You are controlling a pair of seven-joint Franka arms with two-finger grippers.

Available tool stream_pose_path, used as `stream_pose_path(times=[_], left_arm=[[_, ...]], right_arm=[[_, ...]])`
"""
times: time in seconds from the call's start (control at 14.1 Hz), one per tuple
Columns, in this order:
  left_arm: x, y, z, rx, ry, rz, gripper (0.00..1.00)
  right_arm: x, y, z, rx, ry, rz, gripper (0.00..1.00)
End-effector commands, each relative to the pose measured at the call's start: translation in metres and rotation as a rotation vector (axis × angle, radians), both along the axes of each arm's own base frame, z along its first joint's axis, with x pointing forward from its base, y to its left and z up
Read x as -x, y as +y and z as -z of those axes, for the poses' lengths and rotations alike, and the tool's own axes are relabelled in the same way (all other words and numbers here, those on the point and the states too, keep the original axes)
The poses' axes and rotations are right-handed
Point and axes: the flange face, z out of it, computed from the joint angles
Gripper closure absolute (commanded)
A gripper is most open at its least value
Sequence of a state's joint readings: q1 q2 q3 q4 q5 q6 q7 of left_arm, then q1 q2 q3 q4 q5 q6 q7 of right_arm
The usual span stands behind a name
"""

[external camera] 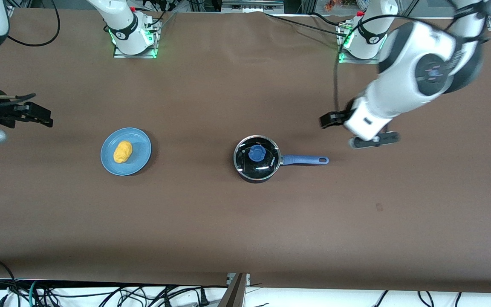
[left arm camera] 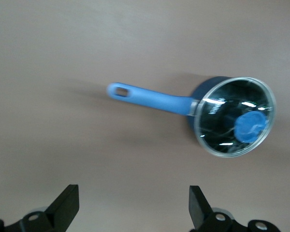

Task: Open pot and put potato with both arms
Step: 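Reach the left gripper to the lid knob while the right gripper reaches the potato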

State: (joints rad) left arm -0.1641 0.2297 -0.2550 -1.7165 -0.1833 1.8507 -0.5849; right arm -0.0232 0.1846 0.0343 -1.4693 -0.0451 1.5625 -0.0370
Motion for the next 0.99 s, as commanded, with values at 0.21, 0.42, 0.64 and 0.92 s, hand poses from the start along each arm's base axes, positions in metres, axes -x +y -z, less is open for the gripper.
stream_pose_path(times=[0.21,0.42,0.64,0.92], left_arm=[[0.02,-0.129,0.056,0.002,-0.038,-0.023,0.0],[0.02,-0.189,0.082,-0.008,-0.058,0.063,0.0],[0.014,-0.207,0.11,-0.038,-0.064,0.102,0.0],[0.0,-0.21,0.133,-0.065,-0.084,0.125,0.0]], right_arm=[[0.003,0.006,0.08,0.025,0.055,-0.007,0.0],[0.007,0.011,0.14,0.044,0.115,0.135,0.0],[0.023,0.013,0.197,0.053,0.133,0.173,0.0],[0.034,0.017,0.247,0.074,0.175,0.277,0.0]])
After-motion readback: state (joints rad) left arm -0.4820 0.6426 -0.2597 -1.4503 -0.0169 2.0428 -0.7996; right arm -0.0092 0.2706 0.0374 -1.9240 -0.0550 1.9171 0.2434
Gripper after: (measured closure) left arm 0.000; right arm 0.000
